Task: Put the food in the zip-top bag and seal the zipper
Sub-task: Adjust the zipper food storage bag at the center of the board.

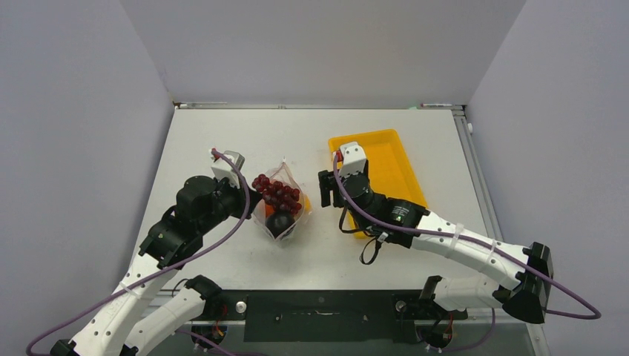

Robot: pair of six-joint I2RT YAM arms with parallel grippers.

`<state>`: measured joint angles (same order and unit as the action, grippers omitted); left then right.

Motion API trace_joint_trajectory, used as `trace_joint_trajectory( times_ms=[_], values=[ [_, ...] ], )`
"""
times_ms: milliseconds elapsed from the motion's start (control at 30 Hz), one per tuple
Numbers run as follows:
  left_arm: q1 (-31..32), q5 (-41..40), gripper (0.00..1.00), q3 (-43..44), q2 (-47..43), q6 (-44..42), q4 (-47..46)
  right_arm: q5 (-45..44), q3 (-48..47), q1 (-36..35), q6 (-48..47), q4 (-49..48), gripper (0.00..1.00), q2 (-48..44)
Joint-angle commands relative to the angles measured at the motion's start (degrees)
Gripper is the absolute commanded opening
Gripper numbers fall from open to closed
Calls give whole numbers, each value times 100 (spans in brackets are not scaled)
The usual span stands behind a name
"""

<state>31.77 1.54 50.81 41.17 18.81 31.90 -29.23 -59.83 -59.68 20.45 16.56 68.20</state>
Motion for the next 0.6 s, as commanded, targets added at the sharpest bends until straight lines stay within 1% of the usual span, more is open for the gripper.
trace_joint_trajectory(
  times_ms=[0,100,367,567],
  values=[
    [-30,0,0,35,-82,-18,-267,-258,-159,511,230,998,65,96],
    [-30,34,0,35,-78,-18,-267,126,18,772,269,1069,64,-30],
    [-30,33,0,33,-74,-9,-269,1231,105,791,541,628,64,-360],
    [-30,22,0,33,-66,-9,-270,2019,234,770,970,34,62,-618]
  ],
)
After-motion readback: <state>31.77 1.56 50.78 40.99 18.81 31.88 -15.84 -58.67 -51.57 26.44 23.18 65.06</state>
